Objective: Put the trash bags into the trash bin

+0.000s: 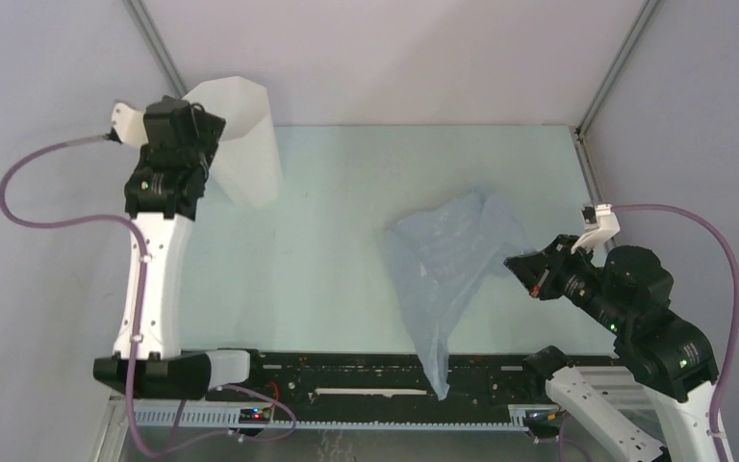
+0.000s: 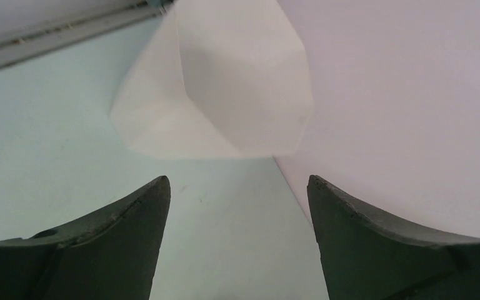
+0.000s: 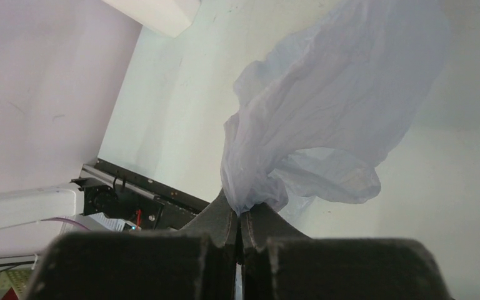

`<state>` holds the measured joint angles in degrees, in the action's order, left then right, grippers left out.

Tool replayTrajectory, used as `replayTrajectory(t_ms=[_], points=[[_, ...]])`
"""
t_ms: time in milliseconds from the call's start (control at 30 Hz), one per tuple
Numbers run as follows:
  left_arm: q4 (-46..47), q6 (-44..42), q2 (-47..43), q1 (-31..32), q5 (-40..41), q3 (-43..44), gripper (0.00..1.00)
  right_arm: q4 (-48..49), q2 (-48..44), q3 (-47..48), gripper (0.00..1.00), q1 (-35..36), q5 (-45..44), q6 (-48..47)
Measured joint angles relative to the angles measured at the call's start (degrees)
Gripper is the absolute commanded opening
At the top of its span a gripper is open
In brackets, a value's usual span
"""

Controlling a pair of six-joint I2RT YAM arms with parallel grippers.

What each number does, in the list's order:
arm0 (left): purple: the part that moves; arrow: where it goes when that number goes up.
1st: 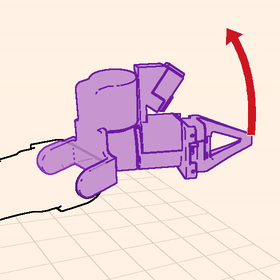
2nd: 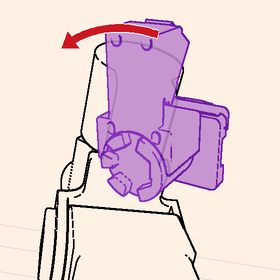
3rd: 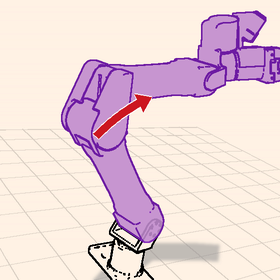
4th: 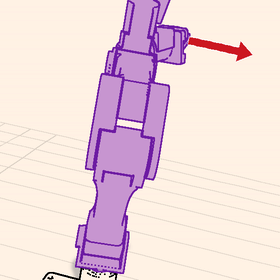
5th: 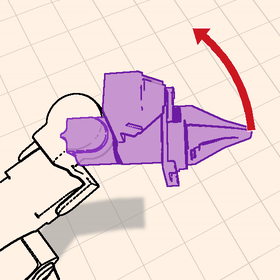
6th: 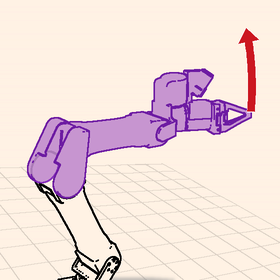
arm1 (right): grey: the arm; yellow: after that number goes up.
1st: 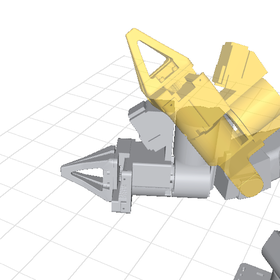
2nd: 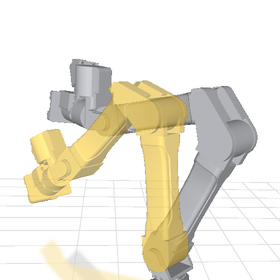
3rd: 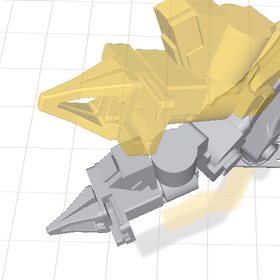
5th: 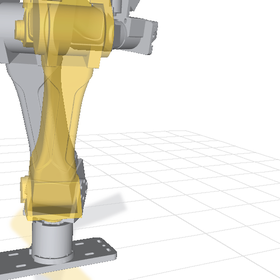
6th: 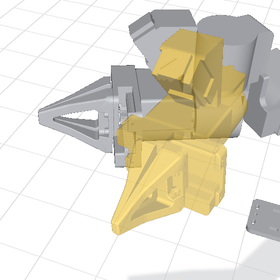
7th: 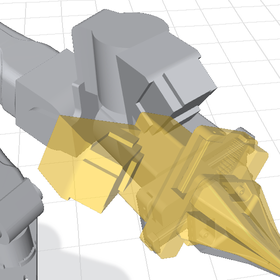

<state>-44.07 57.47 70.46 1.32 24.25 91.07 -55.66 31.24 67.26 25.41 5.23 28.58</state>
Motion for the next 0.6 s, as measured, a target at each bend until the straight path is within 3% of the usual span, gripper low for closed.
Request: replayTrajectory(t_ms=[133,333,600], points=[[-4.7,0.5,7.6,-0.7,7.5,10.6,0.85,0.0,1.0,0.0,0.00,0.0,0.1,-1.0],[-14.2,3.3,17.7,-0.8,14.3,19.6,0.83,0.2,2.7,0.0,0.00,-0.7,0.1,-3.5],[-21.2,6.2,28.1,-2.5,14.2,23.8,0.77,3.5,7.8,0.4,0.00,-4.0,0.8,-6.1]])
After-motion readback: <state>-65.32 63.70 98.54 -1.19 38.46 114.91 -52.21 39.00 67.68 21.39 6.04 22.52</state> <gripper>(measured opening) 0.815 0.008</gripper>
